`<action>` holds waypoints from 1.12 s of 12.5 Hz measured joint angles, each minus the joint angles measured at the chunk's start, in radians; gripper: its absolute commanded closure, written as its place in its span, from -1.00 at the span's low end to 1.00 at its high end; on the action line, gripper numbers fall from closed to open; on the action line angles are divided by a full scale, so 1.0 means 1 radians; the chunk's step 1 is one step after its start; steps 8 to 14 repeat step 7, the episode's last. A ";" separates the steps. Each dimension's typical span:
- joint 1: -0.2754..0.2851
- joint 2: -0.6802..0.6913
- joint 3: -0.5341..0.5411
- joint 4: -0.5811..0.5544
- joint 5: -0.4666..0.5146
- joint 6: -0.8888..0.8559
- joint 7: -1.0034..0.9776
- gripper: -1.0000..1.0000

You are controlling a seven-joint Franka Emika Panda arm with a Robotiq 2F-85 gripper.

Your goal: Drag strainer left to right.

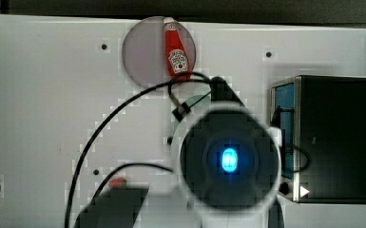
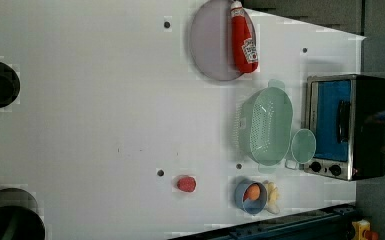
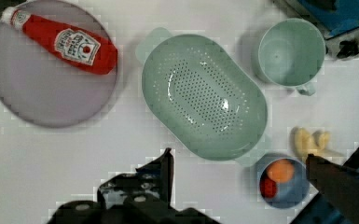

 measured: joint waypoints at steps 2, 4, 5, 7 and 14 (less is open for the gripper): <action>0.014 -0.061 0.001 0.021 0.023 -0.062 -0.024 -1.00; 0.006 -0.073 0.010 0.031 0.032 -0.090 -0.045 -1.00; 0.012 -0.073 -0.001 0.026 0.017 -0.095 -0.049 -1.00; 0.008 -0.065 -0.023 0.018 0.028 -0.099 -0.051 -1.00; 0.008 -0.065 -0.023 0.018 0.028 -0.099 -0.051 -1.00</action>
